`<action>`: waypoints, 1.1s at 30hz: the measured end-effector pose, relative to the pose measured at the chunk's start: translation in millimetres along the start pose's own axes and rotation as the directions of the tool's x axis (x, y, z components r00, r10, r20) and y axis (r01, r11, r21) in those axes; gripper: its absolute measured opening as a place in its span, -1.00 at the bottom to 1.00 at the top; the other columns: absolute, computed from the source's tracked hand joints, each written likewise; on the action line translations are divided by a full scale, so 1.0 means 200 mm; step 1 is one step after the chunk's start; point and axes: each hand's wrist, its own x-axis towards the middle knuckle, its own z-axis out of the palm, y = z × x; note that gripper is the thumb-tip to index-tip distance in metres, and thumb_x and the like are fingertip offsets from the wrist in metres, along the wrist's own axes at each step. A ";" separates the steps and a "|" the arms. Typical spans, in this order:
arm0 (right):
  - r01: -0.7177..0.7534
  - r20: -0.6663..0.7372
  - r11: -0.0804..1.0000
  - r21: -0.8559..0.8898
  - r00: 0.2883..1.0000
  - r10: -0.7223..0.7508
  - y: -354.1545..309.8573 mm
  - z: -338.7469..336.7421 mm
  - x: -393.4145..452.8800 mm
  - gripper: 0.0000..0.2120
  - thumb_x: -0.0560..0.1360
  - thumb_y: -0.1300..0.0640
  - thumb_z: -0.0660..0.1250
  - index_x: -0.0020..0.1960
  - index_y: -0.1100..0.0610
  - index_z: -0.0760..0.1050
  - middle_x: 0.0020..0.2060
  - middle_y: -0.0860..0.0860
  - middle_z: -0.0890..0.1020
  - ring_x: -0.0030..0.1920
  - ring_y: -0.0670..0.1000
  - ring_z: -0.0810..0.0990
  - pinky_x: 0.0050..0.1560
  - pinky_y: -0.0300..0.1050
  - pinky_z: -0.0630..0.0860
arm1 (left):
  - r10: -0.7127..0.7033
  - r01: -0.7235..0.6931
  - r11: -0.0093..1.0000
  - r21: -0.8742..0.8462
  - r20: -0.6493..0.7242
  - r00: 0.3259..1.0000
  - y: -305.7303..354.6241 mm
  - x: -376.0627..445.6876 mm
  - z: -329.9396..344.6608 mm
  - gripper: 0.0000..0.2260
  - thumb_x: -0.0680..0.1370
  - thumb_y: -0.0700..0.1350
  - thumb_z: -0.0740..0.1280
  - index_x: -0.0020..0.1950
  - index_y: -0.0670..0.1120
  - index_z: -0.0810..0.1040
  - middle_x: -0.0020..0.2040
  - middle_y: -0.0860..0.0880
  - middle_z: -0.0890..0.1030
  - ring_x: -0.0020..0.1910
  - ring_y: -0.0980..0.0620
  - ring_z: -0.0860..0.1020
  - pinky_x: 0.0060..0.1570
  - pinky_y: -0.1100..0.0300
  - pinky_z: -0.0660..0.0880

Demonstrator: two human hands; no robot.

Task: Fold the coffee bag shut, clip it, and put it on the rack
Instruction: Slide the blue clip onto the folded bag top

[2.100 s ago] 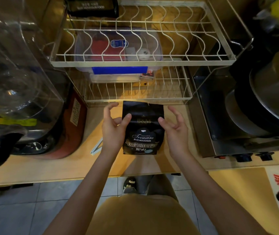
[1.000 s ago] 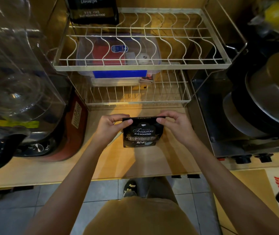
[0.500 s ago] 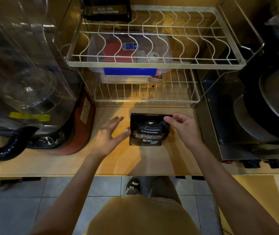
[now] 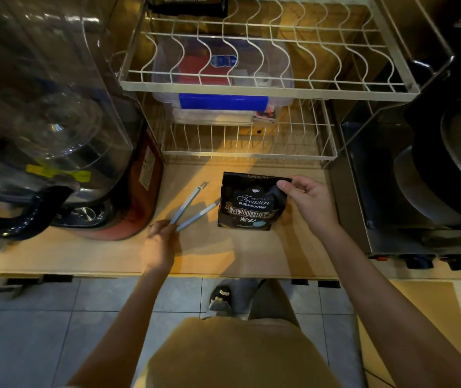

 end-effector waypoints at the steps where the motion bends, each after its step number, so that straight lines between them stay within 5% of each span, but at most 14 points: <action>1: 0.002 0.003 1.000 -0.002 1.000 -0.002 0.00 0.00 0.00 -0.80 0.45 0.21 0.36 -0.31 -0.01 0.57 -0.41 -0.24 0.66 -0.29 -0.27 0.57 -0.24 -0.46 0.46 | -0.019 0.016 0.997 -0.082 -0.034 0.999 0.00 0.01 -0.01 -0.81 0.44 -0.35 0.30 0.05 -0.30 0.56 0.11 -0.33 0.55 0.08 -0.30 0.52 0.03 -0.08 0.48; 8: 0.010 -0.004 1.000 0.011 1.000 -0.010 0.02 0.00 0.00 -0.80 0.45 0.22 0.36 -0.31 0.00 0.58 -0.41 -0.22 0.66 -0.25 -0.19 0.58 -0.18 -0.39 0.49 | -0.172 0.103 0.761 -0.640 -0.047 0.984 0.18 0.02 -0.23 -0.84 0.51 -0.25 0.26 0.07 -0.21 0.53 0.03 -0.20 0.55 0.03 -0.21 0.52 0.08 -0.02 0.45; 12: 0.004 -0.015 1.000 0.009 1.000 -0.004 0.01 0.00 0.01 -0.76 0.44 0.23 0.37 -0.38 0.02 0.54 -0.47 -0.20 0.62 -0.28 -0.14 0.54 -0.20 -0.30 0.45 | 0.070 -0.088 0.746 -0.661 -0.053 0.996 0.36 0.03 -0.38 -0.83 0.51 -0.26 0.23 0.07 -0.14 0.52 0.04 0.07 0.52 -0.03 0.33 0.49 -0.04 0.50 0.43; 15: -0.003 -0.007 0.999 0.032 1.000 0.003 0.01 -0.01 0.01 -0.78 0.43 0.27 0.37 -0.35 0.06 0.54 -0.48 -0.20 0.63 -0.36 -0.24 0.54 -0.27 -0.39 0.44 | 0.260 -0.223 0.804 -0.551 -0.012 0.966 0.45 0.09 -0.41 -0.80 0.50 -0.26 0.25 0.07 -0.06 0.54 0.03 0.21 0.47 -0.02 0.47 0.43 -0.02 0.55 0.37; 18: -0.022 0.027 1.000 0.021 0.999 0.021 0.01 -0.02 0.02 -0.89 0.43 0.29 0.36 -0.27 0.19 0.56 -0.49 -0.19 0.62 -0.38 -0.25 0.53 -0.28 -0.41 0.43 | 0.337 -0.294 0.841 -0.454 0.015 0.941 0.48 0.15 -0.38 -0.79 0.49 -0.25 0.27 0.07 -0.05 0.56 0.05 0.15 0.49 0.03 0.38 0.45 -0.02 0.57 0.36; 22: -0.049 0.120 0.999 -0.023 0.991 0.051 -0.04 -0.05 0.03 -0.89 0.43 0.26 0.36 -0.22 0.10 0.59 -0.32 -0.06 0.63 -0.33 -0.27 0.57 -0.23 -0.45 0.47 | 0.351 -0.285 0.854 -0.435 0.077 0.933 0.53 0.19 -0.36 -0.74 0.50 -0.20 0.27 0.16 0.04 0.47 0.08 0.08 0.50 0.08 0.10 0.49 0.05 0.31 0.45; 26: -0.060 0.115 0.997 -0.048 0.991 0.066 -0.08 -0.04 0.03 -0.91 0.43 0.27 0.37 -0.18 0.11 0.60 -0.28 -0.02 0.61 -0.27 -0.21 0.58 -0.22 -0.48 0.47 | 0.343 -0.240 0.851 -0.467 0.149 0.927 0.60 0.21 -0.31 -0.59 0.48 -0.17 0.30 0.29 0.09 0.33 0.12 0.05 0.50 0.18 0.07 0.45 0.13 0.14 0.44; 33: 0.006 0.034 0.967 -0.255 0.999 0.002 -0.05 -0.05 0.04 -0.85 0.39 0.14 0.43 -0.05 0.13 0.62 -0.14 -0.09 0.39 0.13 0.07 0.40 0.12 -0.16 0.41 | 0.299 -0.164 0.775 -0.610 0.125 0.946 0.66 0.18 -0.23 -0.68 0.51 -0.20 0.26 0.22 0.09 0.41 0.10 0.08 0.48 0.07 0.22 0.46 -0.13 0.45 0.49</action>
